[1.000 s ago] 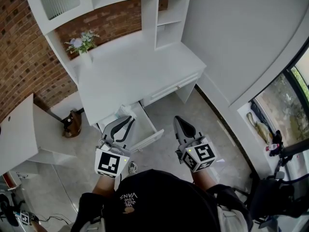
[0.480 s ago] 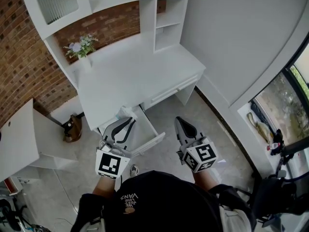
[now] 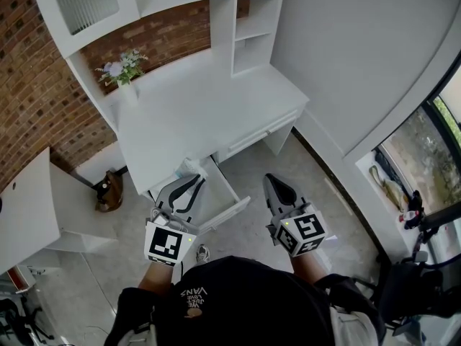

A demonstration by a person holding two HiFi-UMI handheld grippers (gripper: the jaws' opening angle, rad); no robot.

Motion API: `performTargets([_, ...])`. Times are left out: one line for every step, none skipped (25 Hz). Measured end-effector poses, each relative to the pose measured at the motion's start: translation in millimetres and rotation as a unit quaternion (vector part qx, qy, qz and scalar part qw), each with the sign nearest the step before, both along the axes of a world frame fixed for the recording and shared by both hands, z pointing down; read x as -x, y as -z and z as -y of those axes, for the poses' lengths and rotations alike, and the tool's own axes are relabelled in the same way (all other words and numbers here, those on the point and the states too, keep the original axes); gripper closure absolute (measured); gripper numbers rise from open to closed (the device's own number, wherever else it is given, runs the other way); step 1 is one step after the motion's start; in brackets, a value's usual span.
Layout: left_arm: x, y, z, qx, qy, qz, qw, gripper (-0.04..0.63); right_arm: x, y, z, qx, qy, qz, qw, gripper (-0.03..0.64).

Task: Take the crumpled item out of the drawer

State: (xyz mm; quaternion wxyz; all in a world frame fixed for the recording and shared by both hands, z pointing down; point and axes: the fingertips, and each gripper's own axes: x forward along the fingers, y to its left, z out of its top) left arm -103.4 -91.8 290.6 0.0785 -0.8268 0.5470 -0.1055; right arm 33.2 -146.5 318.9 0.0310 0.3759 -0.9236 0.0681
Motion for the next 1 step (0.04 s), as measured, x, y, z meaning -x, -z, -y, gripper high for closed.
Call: performTargets([2.1,0.0,0.0,0.0,0.0,-0.001,1.0,0.558,2.0,0.6,0.2,0.0,0.0,-0.001,1.0,0.617])
